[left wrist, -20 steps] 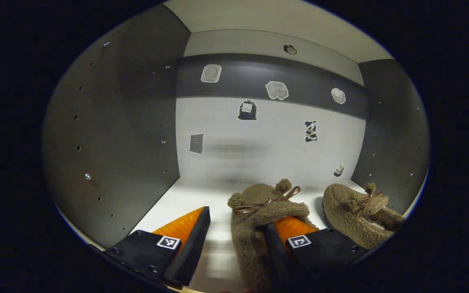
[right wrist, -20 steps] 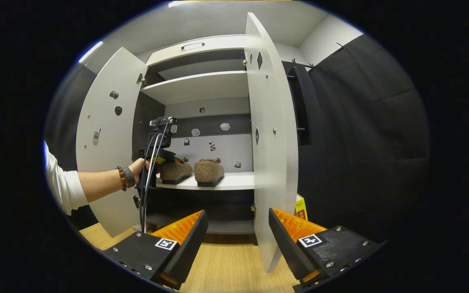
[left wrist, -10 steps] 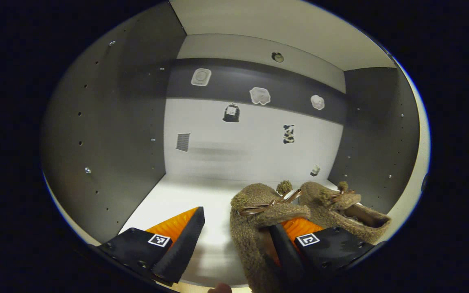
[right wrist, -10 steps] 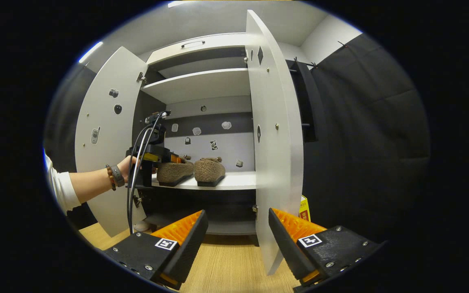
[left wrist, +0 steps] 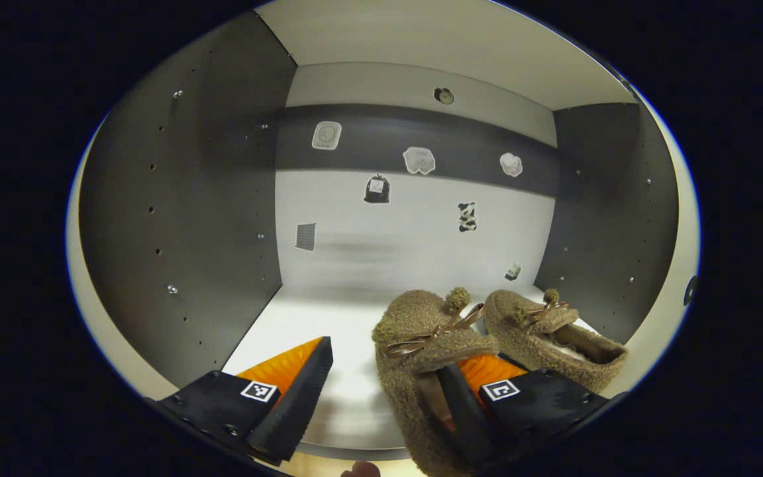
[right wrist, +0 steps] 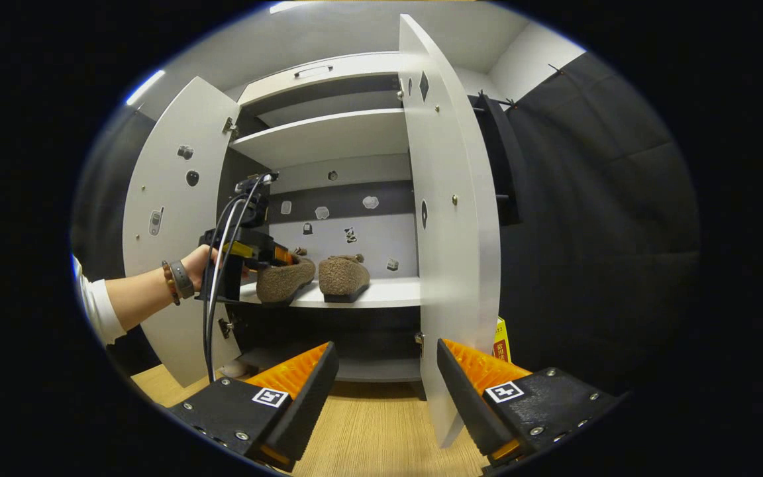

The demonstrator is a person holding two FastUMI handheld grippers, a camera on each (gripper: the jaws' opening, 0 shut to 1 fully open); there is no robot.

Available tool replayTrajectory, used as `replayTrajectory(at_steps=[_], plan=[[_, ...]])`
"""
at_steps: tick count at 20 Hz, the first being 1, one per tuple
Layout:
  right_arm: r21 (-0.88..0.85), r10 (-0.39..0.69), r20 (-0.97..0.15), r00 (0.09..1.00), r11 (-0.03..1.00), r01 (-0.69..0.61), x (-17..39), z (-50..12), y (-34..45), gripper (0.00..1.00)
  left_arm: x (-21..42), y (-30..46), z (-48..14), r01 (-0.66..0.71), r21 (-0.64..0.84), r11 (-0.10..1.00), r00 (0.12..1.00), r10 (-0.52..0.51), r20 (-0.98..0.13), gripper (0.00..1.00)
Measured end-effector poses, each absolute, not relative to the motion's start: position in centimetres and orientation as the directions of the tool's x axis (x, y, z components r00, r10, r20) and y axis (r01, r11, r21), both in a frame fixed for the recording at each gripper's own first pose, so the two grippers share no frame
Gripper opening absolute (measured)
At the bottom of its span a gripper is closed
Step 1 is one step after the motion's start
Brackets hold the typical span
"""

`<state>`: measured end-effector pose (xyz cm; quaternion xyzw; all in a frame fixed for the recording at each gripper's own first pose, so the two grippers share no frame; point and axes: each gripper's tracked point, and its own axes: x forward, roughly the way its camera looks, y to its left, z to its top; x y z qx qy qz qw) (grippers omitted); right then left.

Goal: Grab one shoe with the right hand and put it into the shoe cabinet, grab the other shoe with the left hand and put it into the shoe cabinet; then close the right door with the right hand and the left door with the left hand.

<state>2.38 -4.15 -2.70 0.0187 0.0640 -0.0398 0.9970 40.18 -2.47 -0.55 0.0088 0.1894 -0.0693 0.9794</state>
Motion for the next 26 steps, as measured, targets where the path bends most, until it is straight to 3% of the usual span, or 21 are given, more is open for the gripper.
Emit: replayTrajectory(at_steps=[2,6,13,19,26], plan=[[0.049,-0.063,-0.135,0.989,0.996,0.071,2.6,-2.7,-3.7,0.92,41.9,-2.2,-2.0,0.139,0.062,0.988,0.904,-0.101,-0.416,0.96],[0.051,-0.064,-0.118,0.991,0.996,0.07,2.4,-2.4,-3.5,0.93,40.6,-2.4,-2.7,0.126,-0.049,0.991,0.886,-0.135,-0.445,0.95],[0.054,-0.074,-0.127,0.989,0.995,0.081,2.3,-3.0,-3.5,0.93,39.4,-2.7,-1.4,0.167,-0.054,0.984,0.882,-0.174,-0.438,0.97],[0.058,-0.074,-0.11,0.991,0.995,0.081,2.2,-2.6,-3.4,0.92,32.8,-1.8,2.8,0.184,-0.09,0.979,0.939,-0.202,-0.279,0.97],[0.048,-0.044,-0.103,0.994,0.998,0.049,2.0,-1.5,-3.3,0.92,22.4,-0.7,7.8,0.125,-0.041,0.991,0.988,-0.128,-0.082,0.99]])
